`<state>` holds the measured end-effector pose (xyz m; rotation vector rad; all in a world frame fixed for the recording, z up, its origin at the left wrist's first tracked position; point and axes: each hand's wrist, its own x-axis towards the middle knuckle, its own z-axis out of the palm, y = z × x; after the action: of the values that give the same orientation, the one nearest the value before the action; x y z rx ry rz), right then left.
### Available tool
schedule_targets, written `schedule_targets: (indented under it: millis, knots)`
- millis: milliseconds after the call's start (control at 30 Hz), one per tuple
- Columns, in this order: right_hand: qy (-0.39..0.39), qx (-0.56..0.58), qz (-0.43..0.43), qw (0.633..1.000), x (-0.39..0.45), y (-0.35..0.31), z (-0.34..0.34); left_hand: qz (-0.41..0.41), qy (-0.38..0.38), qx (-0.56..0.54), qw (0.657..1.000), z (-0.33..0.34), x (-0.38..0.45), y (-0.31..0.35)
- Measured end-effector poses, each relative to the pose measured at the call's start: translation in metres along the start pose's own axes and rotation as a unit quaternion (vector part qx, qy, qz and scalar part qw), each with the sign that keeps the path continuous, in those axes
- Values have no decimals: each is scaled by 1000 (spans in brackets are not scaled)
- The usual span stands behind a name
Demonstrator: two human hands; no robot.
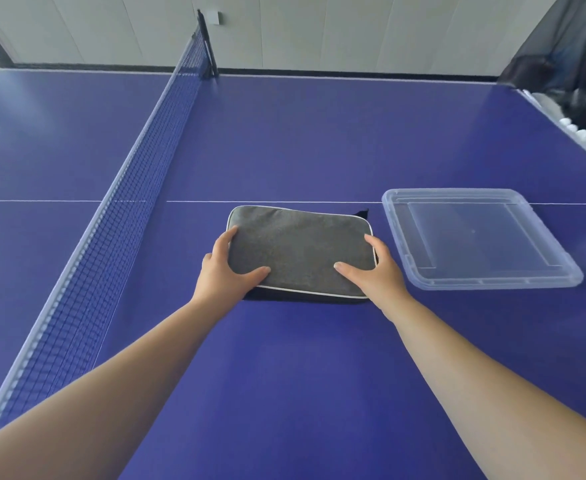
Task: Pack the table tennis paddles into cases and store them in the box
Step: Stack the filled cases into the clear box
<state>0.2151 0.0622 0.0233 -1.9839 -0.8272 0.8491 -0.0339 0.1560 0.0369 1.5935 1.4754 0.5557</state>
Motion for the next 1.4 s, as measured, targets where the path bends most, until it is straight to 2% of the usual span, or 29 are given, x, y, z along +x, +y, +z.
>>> schedule_targets:
  millis: [233,500,767,1067,1400]
  knots:
    - [38,3,4,999,-98,-5,-62,65,-23,4,998,-4,-82,37]
    - [115,19,8,993,-185,16,-135,99,-61,-18,993,30,-167,69]
    - [152,31,23,988,-251,78,-218,118,-103,-4,988,94,-261,97]
    - [181,31,19,983,-312,138,-341,130,-125,-32,983,191,-361,145]
    - [189,29,13,981,-332,177,-446,149,-131,-36,979,275,-411,196]
